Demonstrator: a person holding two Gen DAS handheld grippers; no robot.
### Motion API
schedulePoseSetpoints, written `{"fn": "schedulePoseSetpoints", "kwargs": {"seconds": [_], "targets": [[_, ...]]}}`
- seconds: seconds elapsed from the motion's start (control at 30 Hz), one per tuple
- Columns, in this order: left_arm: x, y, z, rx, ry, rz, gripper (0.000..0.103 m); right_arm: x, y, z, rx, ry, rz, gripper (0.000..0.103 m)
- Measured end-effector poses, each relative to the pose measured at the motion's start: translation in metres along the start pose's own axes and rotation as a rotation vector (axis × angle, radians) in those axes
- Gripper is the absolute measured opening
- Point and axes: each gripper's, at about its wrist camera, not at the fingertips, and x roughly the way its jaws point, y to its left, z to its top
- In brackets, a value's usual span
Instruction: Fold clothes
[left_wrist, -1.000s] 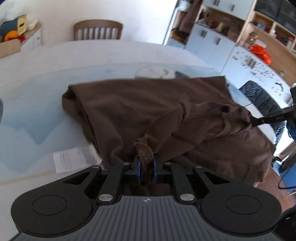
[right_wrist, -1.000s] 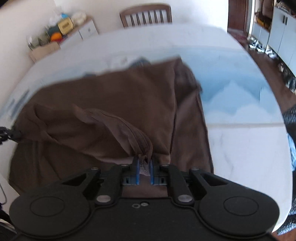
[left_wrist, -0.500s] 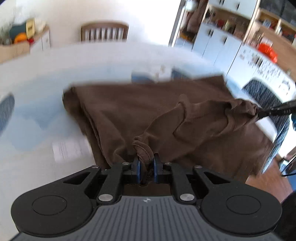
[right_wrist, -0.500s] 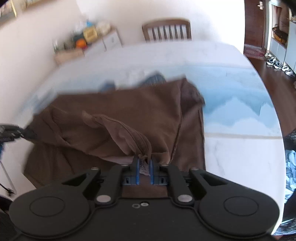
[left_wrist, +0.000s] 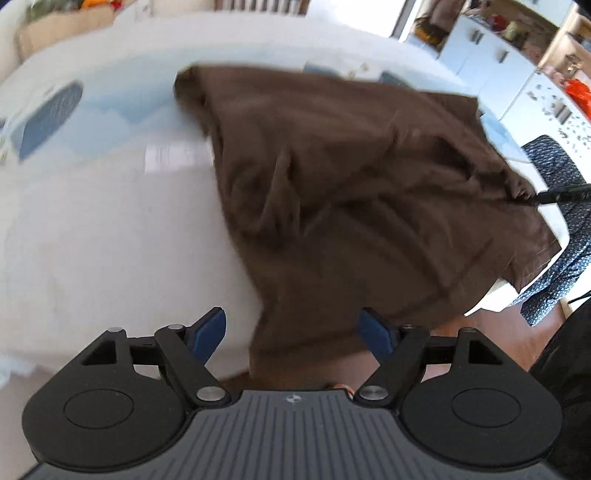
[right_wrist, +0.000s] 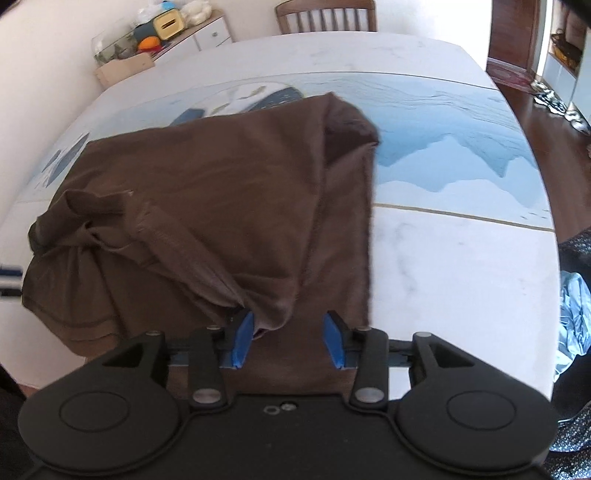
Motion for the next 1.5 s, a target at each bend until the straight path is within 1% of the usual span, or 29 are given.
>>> {"fn": "schedulePoseSetpoints", "kwargs": {"seconds": [0.03, 0.07, 0.1, 0.13, 0.17, 0.2, 0.27, 0.33, 0.4, 0.47, 0.5, 0.53, 0.6, 0.67, 0.73, 0.8, 0.87, 0.9, 0.93, 0.97, 1.0, 1.03, 1.13, 1.23, 1.27, 1.33, 1.4, 1.47, 1.5], "targets": [[0.002, 0.001, -0.002, -0.032, 0.004, -0.005, 0.076, -0.002, -0.005, -0.002, 0.01, -0.001, -0.004, 0.103], [0.004, 0.002, -0.003, -0.06, 0.007, -0.019, 0.065, -0.003, -0.007, -0.002, 0.016, 0.001, -0.004, 0.103], [0.006, 0.002, -0.003, -0.076, 0.01, -0.023, 0.058, -0.001, -0.007, -0.003, 0.007, 0.009, -0.003, 0.103], [0.007, 0.002, -0.003, -0.084, 0.014, -0.017, 0.038, 0.002, -0.006, -0.004, -0.002, 0.017, -0.001, 0.103], [0.008, 0.002, -0.004, -0.091, 0.019, -0.014, 0.016, 0.004, -0.005, -0.004, -0.012, 0.026, 0.0, 0.103], [0.008, 0.002, -0.005, -0.099, 0.023, -0.01, 0.008, 0.006, -0.005, -0.005, -0.021, 0.034, 0.001, 0.103], [0.008, 0.002, -0.007, -0.107, 0.029, 0.017, 0.006, 0.011, -0.004, -0.007, -0.04, 0.051, 0.004, 0.103], [0.003, 0.002, -0.011, -0.093, 0.028, 0.069, 0.005, 0.015, -0.002, -0.008, -0.058, 0.068, 0.006, 0.103], [-0.003, 0.011, -0.015, -0.12, 0.031, 0.116, 0.005, 0.02, 0.0, -0.011, -0.083, 0.083, -0.001, 0.103], [-0.008, 0.027, -0.019, -0.181, 0.036, 0.161, 0.005, 0.021, 0.006, -0.015, -0.151, 0.071, -0.026, 0.103], [-0.009, 0.034, -0.021, -0.205, 0.041, 0.17, 0.005, 0.022, 0.009, -0.017, -0.181, 0.07, -0.038, 0.103], [-0.009, 0.038, -0.023, -0.213, 0.046, 0.174, 0.005, 0.022, 0.013, -0.018, -0.212, 0.068, -0.05, 0.103], [-0.004, 0.036, -0.023, -0.195, 0.069, 0.186, 0.005, 0.022, 0.017, -0.022, -0.255, 0.063, -0.065, 0.103], [-0.002, 0.033, -0.02, -0.191, 0.084, 0.189, 0.005, 0.02, 0.015, -0.024, -0.255, 0.057, -0.057, 0.103], [-0.004, 0.033, -0.017, -0.192, 0.1, 0.165, 0.006, 0.019, 0.012, -0.024, -0.246, 0.064, -0.052, 0.103], [-0.012, 0.036, -0.013, -0.183, 0.117, 0.158, 0.012, 0.01, 0.006, -0.017, -0.23, 0.064, -0.04, 0.103], [-0.023, 0.04, -0.005, -0.162, 0.119, 0.18, 0.026, 0.001, -0.001, -0.011, -0.215, 0.064, -0.028, 0.103], [-0.029, 0.044, 0.002, -0.155, 0.109, 0.194, 0.031, -0.005, -0.006, -0.003, -0.198, 0.044, -0.031, 0.103], [-0.035, 0.047, 0.011, -0.147, 0.088, 0.21, 0.045, -0.012, -0.011, 0.006, -0.181, 0.023, -0.035, 0.103], [-0.041, 0.05, 0.022, -0.138, 0.057, 0.223, 0.062, -0.018, -0.016, 0.015, -0.164, 0.002, -0.039, 0.103], [-0.045, 0.052, 0.035, -0.127, 0.02, 0.232, 0.068, -0.024, -0.02, 0.024, -0.147, -0.018, -0.042, 0.103], [-0.045, 0.054, 0.05, -0.115, -0.013, 0.229, 0.071, -0.025, -0.022, 0.035, -0.138, -0.039, -0.055, 0.103], [-0.035, 0.056, 0.102, -0.084, -0.082, 0.183, 0.071, -0.017, -0.022, 0.069, -0.108, -0.084, -0.069, 0.103], [-0.009, 0.058, 0.15, -0.07, -0.11, 0.109, 0.071, -0.001, -0.018, 0.101, -0.061, -0.107, -0.059, 0.103], [0.001, 0.059, 0.164, -0.069, -0.112, 0.083, 0.071, 0.005, -0.017, 0.11, -0.034, -0.107, -0.047, 0.103], [0.022, 0.066, 0.183, -0.091, -0.091, 0.041, 0.071, 0.018, -0.016, 0.123, 0.012, -0.089, -0.025, 0.103], [0.041, 0.075, 0.199, -0.119, -0.066, 0.007, 0.071, 0.03, -0.017, 0.131, 0.049, -0.054, 0.003, 0.103], [0.057, 0.085, 0.211, -0.158, -0.044, -0.022, 0.071, 0.04, -0.015, 0.132, 0.076, -0.03, 0.008, 0.103], [0.063, 0.092, 0.215, -0.187, -0.037, -0.051, 0.071, 0.046, -0.016, 0.134, 0.105, -0.016, 0.021, 0.103]]}}
